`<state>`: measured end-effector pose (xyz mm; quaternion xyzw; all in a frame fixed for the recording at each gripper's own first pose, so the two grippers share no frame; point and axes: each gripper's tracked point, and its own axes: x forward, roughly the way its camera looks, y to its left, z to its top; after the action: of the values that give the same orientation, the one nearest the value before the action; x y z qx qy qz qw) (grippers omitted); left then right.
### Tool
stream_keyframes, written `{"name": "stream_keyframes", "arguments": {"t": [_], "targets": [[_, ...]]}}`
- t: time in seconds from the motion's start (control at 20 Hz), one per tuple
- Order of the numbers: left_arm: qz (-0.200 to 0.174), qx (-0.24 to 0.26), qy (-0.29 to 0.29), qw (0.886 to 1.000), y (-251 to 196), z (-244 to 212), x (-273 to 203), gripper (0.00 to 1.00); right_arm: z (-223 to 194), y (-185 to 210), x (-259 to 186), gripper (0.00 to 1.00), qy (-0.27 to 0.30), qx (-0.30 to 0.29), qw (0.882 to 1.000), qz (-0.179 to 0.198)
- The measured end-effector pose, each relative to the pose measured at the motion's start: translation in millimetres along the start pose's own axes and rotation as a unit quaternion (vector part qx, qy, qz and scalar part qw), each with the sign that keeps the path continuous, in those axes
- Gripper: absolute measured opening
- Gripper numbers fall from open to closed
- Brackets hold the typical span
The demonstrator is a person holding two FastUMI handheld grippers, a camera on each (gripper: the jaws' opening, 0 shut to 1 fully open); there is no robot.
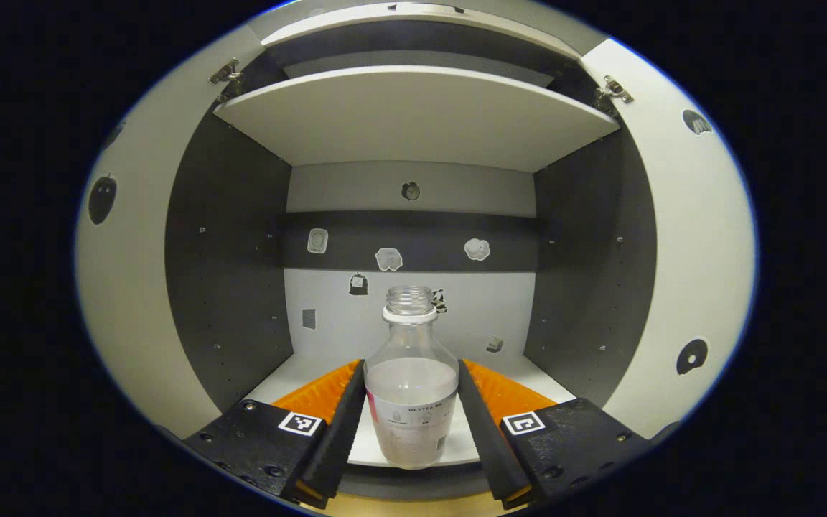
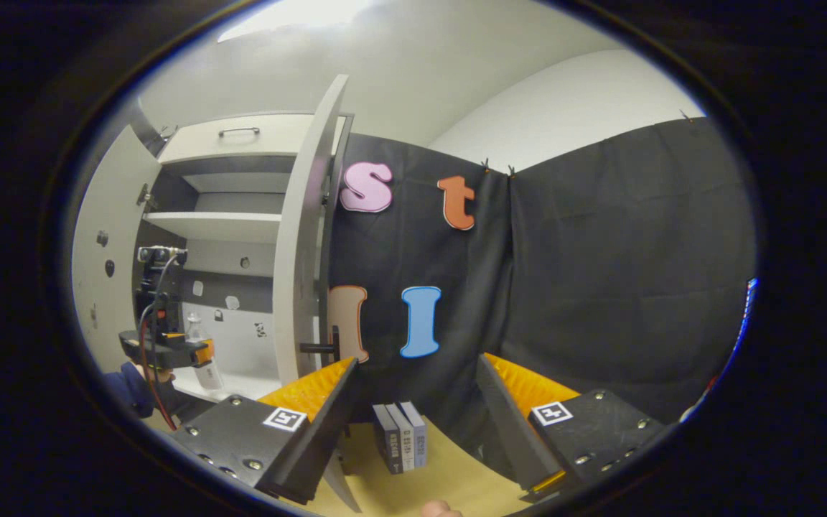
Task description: Grasp the bottle in the cabinet with the left hand and place it on the coaster, then close the right door with the right hand and the left door with the left hand.
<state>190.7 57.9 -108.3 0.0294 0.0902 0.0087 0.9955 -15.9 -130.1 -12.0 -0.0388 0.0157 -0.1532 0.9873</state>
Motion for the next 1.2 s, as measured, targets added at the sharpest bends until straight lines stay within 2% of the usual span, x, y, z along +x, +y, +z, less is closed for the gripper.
{"name": "stream_keyframes", "arguments": {"t": [0.55, 0.7, 0.8, 0.9, 1.0, 1.2], "targets": [[-0.078, -0.011, -0.001, 0.997, -15.8, -24.0, -109.8, 0.75, 11.2, 10.3, -20.2, 0.98, -0.010, 0.014, 0.999, 0.043], [-0.102, -0.003, -0.007, 0.995, -20.9, -36.4, -135.7, 0.79, 15.7, 16.9, -17.8, 0.98, -0.015, 0.020, 0.998, 0.058], [-0.112, 0.006, 0.002, 0.994, -23.6, -54.1, -150.5, 0.76, 19.5, 20.9, -15.1, 1.00, -0.018, 0.024, 0.997, 0.068], [-0.130, 0.001, 0.004, 0.992, -32.3, -69.5, -164.3, 0.77, 23.9, 24.7, -12.4, 0.94, -0.024, 0.027, 0.996, 0.076], [-0.149, -0.001, 0.008, 0.989, -40.8, -88.8, -178.6, 0.77, 26.8, 26.4, -10.3, 0.98, -0.028, 0.026, 0.996, 0.083], [-0.180, -0.009, 0.024, 0.983, -55.9, -137.1, -204.1, 0.77, 30.0, 26.6, -6.8, 0.98, -0.029, 0.022, 0.995, 0.093]]}}
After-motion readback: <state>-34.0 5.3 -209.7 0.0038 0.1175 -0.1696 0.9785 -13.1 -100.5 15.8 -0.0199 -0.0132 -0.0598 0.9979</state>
